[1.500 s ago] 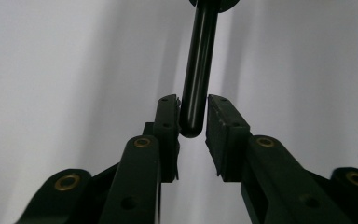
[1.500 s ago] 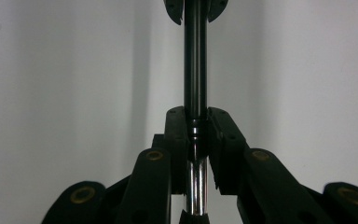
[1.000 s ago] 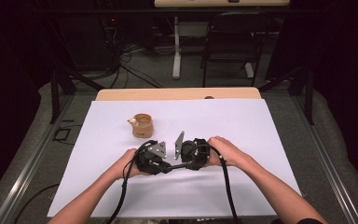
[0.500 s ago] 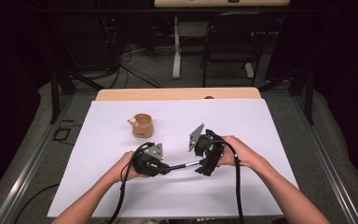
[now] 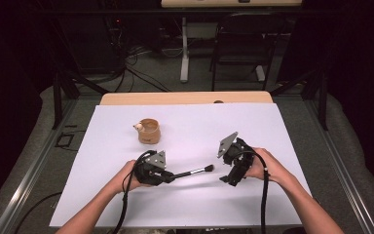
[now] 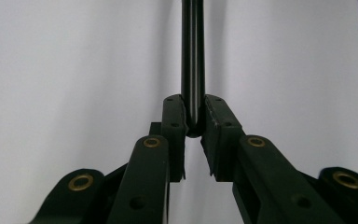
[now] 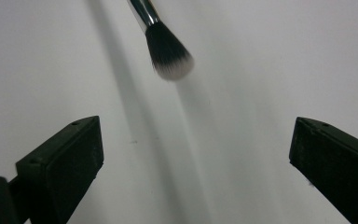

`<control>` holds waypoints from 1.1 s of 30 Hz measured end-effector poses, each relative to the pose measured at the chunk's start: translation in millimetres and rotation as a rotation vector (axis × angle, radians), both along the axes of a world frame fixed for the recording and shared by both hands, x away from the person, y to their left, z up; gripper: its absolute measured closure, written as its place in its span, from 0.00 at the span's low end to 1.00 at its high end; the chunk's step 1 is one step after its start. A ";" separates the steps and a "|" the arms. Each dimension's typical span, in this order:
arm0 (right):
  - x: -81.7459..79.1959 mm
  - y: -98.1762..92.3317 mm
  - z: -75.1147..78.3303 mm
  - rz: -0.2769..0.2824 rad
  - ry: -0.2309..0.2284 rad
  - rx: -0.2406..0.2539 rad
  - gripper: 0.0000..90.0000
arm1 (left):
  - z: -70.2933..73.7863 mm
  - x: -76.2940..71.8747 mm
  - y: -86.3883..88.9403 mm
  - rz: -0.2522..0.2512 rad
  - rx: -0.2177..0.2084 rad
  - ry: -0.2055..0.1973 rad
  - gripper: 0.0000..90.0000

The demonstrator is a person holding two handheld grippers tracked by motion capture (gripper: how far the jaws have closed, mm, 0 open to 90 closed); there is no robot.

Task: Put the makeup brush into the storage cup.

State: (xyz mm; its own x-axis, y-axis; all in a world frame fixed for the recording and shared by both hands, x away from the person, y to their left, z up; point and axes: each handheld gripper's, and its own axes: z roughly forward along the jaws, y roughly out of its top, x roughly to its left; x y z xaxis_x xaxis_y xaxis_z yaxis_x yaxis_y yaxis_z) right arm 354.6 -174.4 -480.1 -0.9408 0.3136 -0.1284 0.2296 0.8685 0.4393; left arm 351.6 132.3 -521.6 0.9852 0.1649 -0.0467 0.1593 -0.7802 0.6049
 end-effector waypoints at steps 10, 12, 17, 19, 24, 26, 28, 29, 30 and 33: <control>-8.7 -24.5 -18.7 -0.094 0.022 0.056 0.03 | -2.0 -0.3 2.7 0.011 -0.024 -0.001 0.88; -9.5 -27.9 -19.8 -0.107 0.025 0.076 0.03 | -3.5 -0.5 2.5 0.019 -0.039 -0.006 0.88; -12.5 -35.2 -21.2 -0.141 0.030 0.110 0.03 | -4.3 -1.2 2.0 0.032 -0.067 -0.010 0.88; -14.3 -38.1 -22.0 -0.155 0.032 0.132 0.03 | -4.6 -1.4 2.9 0.041 -0.084 -0.005 0.88; -18.8 -42.9 -23.7 -0.186 0.033 0.191 0.03 | -6.0 -2.0 2.5 0.059 -0.118 -0.006 0.88; -19.5 -43.3 -23.5 -0.191 0.035 0.206 0.03 | -5.4 -2.3 2.1 0.069 -0.143 -0.004 0.88; -19.8 -42.7 -23.5 -0.204 0.038 0.237 0.02 | -5.2 -3.6 1.4 0.089 -0.169 0.000 0.88; -19.5 -42.2 -23.6 -0.206 0.037 0.245 0.02 | -5.0 -4.0 1.3 0.100 -0.186 -0.002 0.88; -19.4 -41.4 -23.6 -0.215 0.036 0.257 0.01 | -5.0 -4.2 1.1 0.108 -0.206 0.005 0.88; -19.1 -38.7 -23.3 -0.220 0.035 0.292 0.01 | -4.0 -5.6 -0.4 0.121 -0.228 -0.009 0.88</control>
